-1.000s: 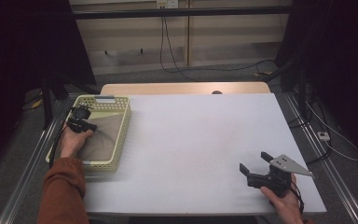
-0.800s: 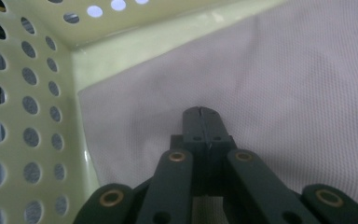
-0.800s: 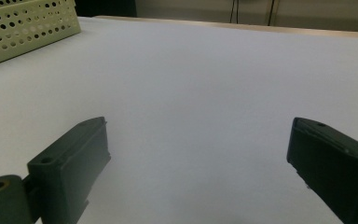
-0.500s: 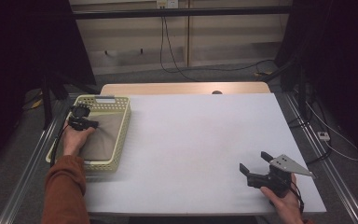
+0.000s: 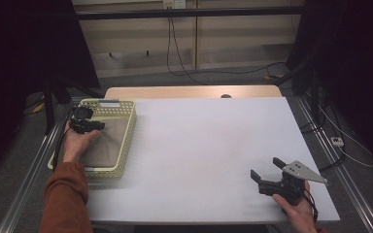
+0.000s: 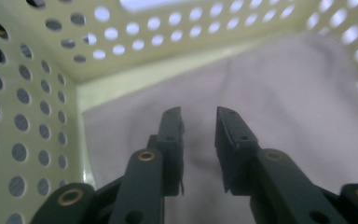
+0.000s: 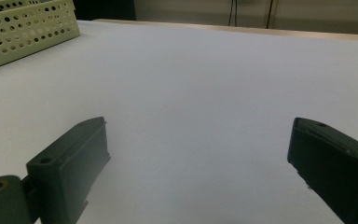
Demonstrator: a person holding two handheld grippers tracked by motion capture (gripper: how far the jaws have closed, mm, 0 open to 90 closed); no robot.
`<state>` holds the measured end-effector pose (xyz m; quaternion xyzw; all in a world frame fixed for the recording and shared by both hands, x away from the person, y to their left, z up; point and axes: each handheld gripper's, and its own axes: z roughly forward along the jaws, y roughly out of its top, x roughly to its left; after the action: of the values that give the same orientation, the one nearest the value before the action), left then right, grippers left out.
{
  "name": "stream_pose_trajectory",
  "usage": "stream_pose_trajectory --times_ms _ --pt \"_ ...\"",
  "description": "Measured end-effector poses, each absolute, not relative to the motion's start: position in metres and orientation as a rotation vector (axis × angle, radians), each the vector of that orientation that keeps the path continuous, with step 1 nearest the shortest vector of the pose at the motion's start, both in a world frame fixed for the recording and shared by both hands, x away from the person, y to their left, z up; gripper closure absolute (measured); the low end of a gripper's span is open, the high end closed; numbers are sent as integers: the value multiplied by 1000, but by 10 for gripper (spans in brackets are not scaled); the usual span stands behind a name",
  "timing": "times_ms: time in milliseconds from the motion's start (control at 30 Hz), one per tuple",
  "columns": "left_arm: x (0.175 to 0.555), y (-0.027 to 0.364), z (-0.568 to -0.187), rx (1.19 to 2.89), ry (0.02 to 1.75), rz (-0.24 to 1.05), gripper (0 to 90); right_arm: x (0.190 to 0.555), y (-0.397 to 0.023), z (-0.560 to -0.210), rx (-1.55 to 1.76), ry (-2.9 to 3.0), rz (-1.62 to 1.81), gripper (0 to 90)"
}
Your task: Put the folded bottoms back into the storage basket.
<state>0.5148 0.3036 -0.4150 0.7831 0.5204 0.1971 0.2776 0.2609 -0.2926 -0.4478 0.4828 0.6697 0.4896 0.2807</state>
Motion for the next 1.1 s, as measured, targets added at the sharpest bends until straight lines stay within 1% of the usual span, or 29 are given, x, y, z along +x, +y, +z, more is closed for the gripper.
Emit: stream_pose_trajectory --times_ms 33,100,167,233,267,333,433,633,700,800,900,1100 --pt "514 303 -413 2102 1382 540 694 261 -293 -448 1294 1790 1313 48" --pt "511 303 -411 2091 1368 560 614 261 -294 -447 1296 1786 1315 48" --pt "509 304 -408 2086 1352 574 560 261 -294 -447 1299 1786 1318 48" --pt "507 305 -405 2066 1365 575 451 262 -293 -448 1302 1790 1319 48" --pt "505 305 -403 2045 1353 587 412 262 -293 -448 1301 1793 1320 48" --pt "503 308 -399 2019 1348 587 364 262 -294 -448 1304 1791 1321 48" --pt "500 308 -397 2002 1357 622 277 262 -296 -449 1316 1782 1324 43" --pt "495 307 -391 1985 1291 640 120 262 -295 -449 1303 1791 1322 41" --pt "493 308 -387 1950 1291 636 96 263 -296 -449 1311 1790 1326 41" --pt "485 311 -382 1937 1247 668 64 263 -296 -450 1312 1796 1325 41" --pt "478 314 -380 1908 1233 685 65 264 -295 -450 1311 1800 1324 42" --pt "465 319 -382 1938 1226 634 53 263 -292 -449 1302 1807 1311 42"
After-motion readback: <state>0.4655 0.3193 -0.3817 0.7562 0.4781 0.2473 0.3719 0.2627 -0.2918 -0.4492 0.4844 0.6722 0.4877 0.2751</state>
